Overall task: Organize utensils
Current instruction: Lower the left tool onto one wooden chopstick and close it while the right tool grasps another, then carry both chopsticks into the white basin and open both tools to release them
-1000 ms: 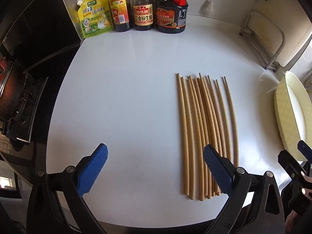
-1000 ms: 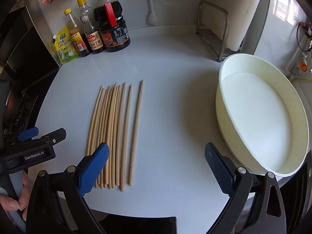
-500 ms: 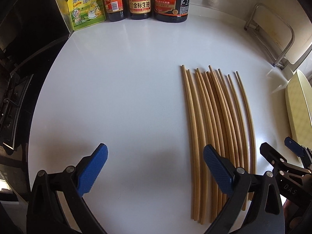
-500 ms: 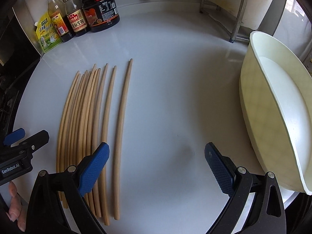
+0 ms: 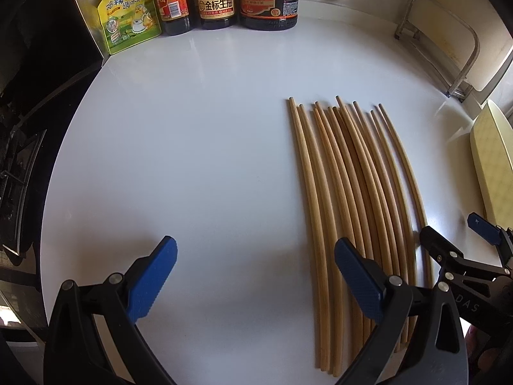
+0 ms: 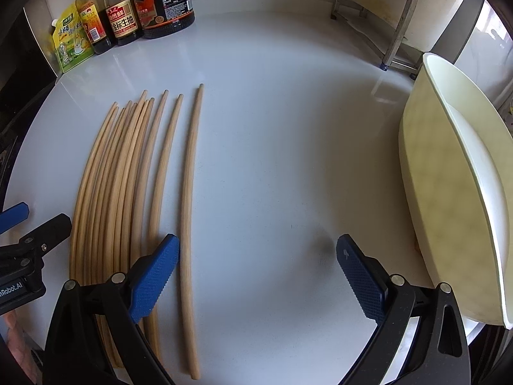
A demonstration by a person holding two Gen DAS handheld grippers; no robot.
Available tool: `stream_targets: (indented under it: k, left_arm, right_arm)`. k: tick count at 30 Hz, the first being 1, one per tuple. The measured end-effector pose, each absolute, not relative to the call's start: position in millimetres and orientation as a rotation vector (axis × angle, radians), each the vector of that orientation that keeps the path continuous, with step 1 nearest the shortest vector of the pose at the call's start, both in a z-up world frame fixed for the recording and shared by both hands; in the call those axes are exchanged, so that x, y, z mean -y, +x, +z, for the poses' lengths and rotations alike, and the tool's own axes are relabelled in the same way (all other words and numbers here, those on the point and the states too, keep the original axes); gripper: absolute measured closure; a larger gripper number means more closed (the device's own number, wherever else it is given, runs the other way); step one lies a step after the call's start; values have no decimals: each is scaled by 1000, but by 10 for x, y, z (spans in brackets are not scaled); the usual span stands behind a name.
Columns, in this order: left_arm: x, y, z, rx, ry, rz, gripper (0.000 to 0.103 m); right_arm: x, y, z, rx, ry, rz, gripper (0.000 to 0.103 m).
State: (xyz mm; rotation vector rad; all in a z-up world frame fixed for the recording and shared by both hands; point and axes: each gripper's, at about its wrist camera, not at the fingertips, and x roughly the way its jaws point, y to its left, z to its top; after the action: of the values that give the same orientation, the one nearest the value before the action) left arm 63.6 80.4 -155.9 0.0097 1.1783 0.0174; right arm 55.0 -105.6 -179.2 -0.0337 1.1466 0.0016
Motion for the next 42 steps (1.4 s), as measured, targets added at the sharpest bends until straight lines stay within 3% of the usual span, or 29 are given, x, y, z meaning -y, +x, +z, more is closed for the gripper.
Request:
stream_targets:
  k: [18,21,24,26,28,29,31,33,42]
  left_arm:
    - [-872,677,-1677,-1193,19,51,5]
    - [-880,683,-1679,-1185,3,40,9]
    - [-804,675,-1638,-1179,7,-12,29]
    - [-726,667,-1610,-1170,26,-42,48]
    - [-658,648,-1591,-1166,37,-66,62]
    - [-631,646,-1582,-1165,41,-76,74]
    - [-588,642,-1570,-1172,43,-96,95]
    - [-570,642,-1566,-1183,42,-102,96]
    - [-658,602,-1429,-1207,14,-105,96]
  right_arm:
    - [1034,538,-1782,-1102,-78,-5,9]
    - [994,540,-1774,-1084,-105,5,11]
    - [953,535,-1757,-1074,-118,41,22]
    - [927,533,-1746,-1076,-116,68,31]
    - [904,542,-1731,-1085,-104,106,48]
    - [889,543,-1724,-1091,-99,128,54]
    - [829,540,-1708,-1096,-120,156,76]
    - [758,546,-1695,-1108,-139,175,96]
    - [865,544,-1551,-1133,-17,189,97]
